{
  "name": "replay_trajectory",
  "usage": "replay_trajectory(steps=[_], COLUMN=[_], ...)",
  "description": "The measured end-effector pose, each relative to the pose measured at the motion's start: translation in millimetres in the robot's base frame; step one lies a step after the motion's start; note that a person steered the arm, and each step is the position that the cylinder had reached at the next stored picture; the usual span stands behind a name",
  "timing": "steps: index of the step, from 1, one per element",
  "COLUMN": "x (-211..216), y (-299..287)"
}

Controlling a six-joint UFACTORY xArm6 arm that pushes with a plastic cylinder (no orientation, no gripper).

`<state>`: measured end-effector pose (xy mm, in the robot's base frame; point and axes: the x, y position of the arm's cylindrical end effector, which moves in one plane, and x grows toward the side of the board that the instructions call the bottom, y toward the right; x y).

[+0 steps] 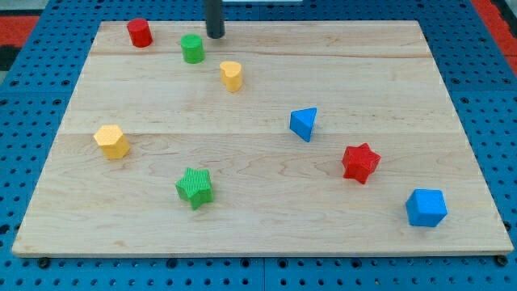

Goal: Move your arm towards the bottom right

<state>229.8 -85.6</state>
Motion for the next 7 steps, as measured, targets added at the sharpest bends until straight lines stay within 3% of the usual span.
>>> replay_trajectory(steps=[4, 5, 7], x=[17.2, 35.7, 37.6], y=[-25.8, 5.9, 128.9])
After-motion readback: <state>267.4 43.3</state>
